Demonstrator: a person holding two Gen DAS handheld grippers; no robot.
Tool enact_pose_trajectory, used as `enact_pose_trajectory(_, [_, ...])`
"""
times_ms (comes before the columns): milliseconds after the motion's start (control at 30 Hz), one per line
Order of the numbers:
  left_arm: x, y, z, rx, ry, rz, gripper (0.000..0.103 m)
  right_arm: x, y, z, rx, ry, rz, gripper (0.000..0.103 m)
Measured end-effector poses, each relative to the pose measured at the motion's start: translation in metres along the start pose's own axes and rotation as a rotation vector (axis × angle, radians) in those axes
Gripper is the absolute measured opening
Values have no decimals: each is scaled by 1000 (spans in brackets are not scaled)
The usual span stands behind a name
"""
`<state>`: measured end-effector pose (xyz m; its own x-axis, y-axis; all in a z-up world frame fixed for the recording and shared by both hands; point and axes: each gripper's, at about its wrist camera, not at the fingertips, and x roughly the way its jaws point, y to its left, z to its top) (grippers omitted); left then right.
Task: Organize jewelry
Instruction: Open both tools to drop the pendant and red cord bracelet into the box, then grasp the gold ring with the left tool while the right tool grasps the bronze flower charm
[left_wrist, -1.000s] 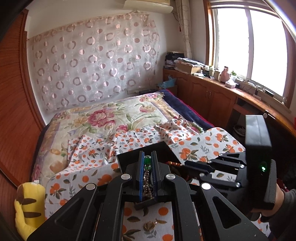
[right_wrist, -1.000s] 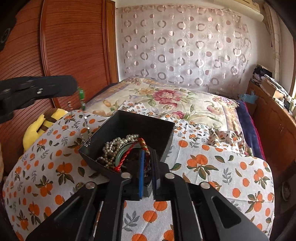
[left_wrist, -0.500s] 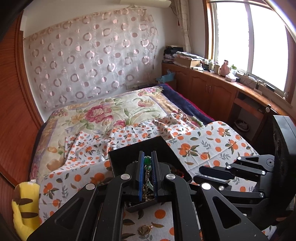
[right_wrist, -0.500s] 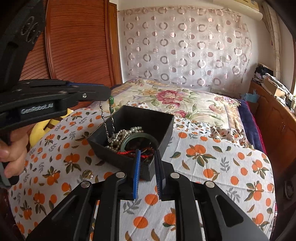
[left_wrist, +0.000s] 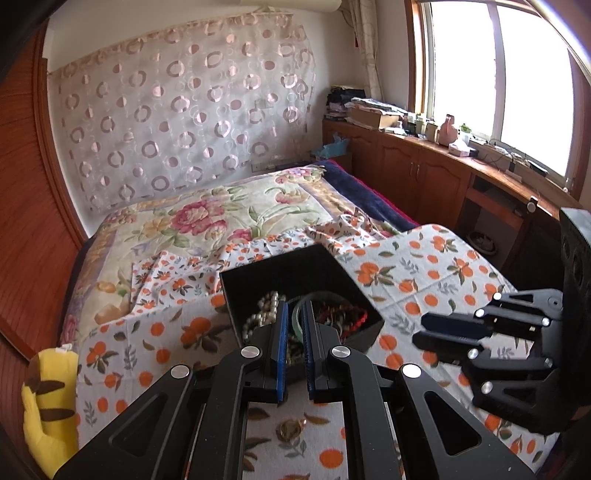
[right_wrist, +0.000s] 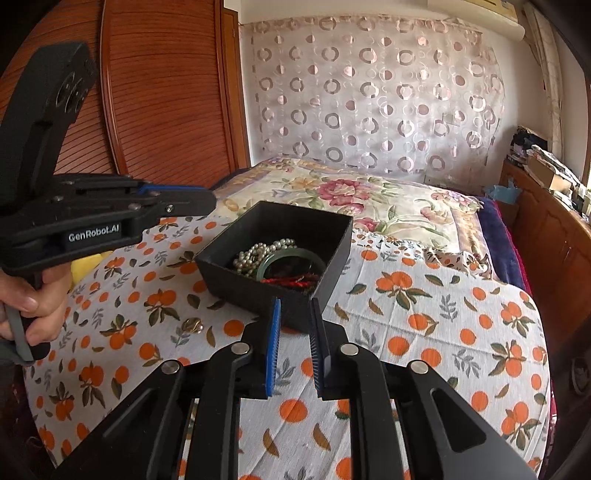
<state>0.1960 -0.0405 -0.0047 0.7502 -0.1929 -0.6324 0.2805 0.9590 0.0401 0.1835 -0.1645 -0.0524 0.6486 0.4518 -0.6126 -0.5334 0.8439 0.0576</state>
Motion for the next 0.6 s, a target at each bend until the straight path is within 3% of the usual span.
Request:
enact_pose_trajectory(433, [-5, 18, -48, -21, 63, -3, 9, -4, 8, -35, -6, 66, 9, 21])
enact_pose_trajectory(600, [5, 23, -70, -27, 109, -5, 31, -6, 17, -46, -21, 95, 36, 26])
